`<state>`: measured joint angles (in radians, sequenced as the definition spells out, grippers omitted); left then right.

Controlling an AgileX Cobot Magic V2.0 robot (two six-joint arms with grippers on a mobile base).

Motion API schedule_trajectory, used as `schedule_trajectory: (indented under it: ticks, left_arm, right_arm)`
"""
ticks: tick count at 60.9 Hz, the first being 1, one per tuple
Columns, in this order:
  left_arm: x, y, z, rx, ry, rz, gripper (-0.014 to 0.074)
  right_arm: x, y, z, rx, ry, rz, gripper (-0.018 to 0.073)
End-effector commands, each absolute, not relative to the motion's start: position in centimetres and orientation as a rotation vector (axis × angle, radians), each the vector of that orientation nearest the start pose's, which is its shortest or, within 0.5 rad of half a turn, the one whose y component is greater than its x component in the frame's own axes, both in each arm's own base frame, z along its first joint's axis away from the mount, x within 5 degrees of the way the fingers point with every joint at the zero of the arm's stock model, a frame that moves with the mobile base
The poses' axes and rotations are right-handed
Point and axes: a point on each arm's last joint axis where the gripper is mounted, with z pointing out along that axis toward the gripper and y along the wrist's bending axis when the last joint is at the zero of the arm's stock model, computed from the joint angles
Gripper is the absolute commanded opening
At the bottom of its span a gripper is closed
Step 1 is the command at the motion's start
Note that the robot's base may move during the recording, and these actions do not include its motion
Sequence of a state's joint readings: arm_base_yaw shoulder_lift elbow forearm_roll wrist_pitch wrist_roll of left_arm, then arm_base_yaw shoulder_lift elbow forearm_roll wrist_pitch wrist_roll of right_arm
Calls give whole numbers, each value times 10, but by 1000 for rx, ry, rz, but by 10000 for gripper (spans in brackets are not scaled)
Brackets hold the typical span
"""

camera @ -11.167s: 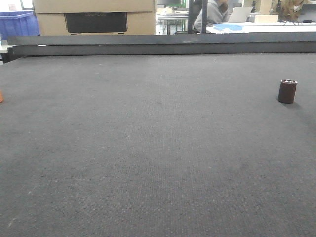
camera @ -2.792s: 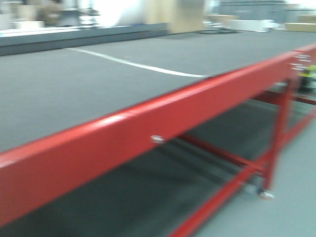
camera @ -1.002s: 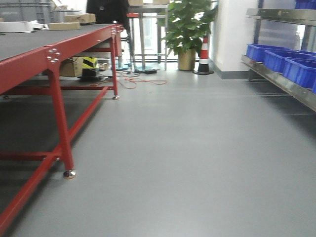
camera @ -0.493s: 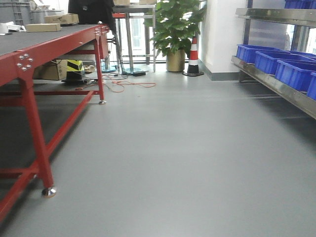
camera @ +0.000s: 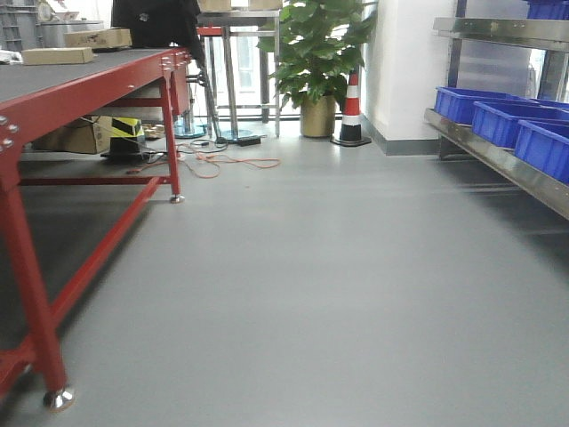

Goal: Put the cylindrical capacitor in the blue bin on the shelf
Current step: 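Drive the base away from the table toward the bin shelf, then drive up to the shelf and stop facing the blue bins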

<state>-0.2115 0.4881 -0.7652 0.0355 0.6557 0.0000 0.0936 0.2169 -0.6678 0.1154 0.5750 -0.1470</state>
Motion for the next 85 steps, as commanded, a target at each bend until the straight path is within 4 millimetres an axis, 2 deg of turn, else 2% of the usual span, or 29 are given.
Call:
schedule_trajectory:
  ticks: [1, 85]
  left_arm:
    - [80, -16, 376, 201, 1828, -127, -111]
    - [80, -16, 376, 201, 1828, -127, -111]
  right_arm:
    - [26, 8, 369, -164, 1564, 72, -42]
    - [26, 8, 369, -164, 1564, 72, -42]
